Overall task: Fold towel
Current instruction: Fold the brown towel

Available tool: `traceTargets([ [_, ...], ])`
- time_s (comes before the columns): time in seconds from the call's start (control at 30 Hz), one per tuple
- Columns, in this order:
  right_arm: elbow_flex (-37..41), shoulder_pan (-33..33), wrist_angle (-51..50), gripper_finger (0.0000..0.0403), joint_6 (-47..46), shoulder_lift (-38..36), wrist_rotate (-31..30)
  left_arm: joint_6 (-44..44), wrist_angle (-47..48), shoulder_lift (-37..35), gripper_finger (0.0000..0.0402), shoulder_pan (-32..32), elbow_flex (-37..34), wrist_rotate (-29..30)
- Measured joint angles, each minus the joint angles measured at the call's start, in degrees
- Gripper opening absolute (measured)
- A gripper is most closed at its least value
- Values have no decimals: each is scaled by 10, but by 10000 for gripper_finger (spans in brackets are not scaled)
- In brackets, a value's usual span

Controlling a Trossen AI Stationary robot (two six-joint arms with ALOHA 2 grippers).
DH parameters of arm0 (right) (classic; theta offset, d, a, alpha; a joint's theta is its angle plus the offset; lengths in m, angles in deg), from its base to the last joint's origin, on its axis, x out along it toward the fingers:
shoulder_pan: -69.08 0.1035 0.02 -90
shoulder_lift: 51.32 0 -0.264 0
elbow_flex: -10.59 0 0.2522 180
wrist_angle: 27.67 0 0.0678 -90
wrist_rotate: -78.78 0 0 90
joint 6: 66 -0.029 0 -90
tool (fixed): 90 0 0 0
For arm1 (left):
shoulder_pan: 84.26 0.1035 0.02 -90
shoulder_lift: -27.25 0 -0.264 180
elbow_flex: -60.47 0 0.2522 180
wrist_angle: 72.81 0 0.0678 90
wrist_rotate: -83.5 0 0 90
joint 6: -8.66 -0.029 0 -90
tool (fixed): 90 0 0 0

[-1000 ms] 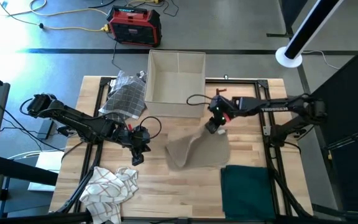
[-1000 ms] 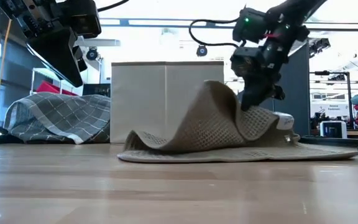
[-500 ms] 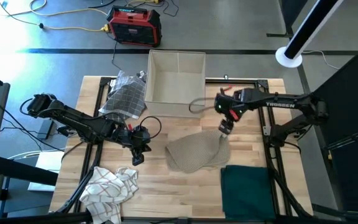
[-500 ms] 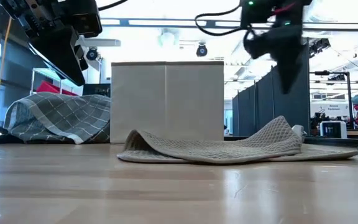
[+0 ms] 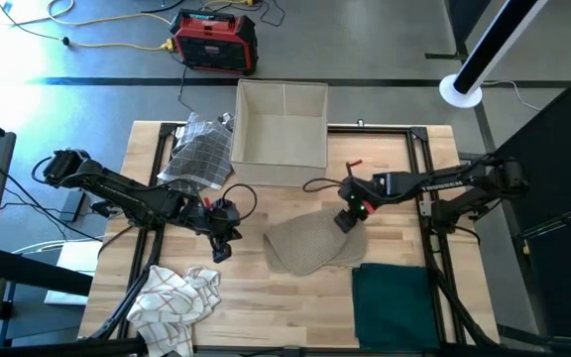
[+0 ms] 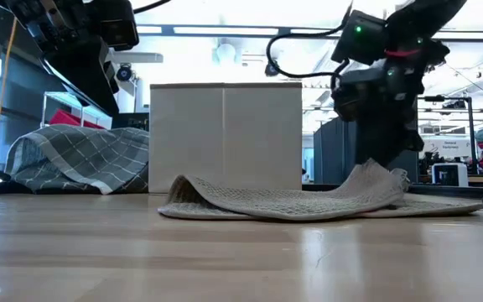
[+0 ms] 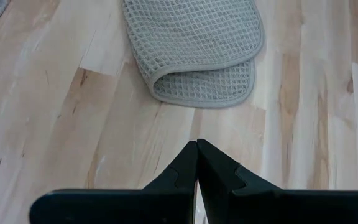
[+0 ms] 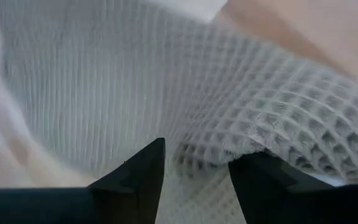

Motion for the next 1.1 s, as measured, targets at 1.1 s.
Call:
traceTargets([
  [1.1,-174,65,-113,1,-263,72,-332,-186,-334,286,0,-1,0,146],
])
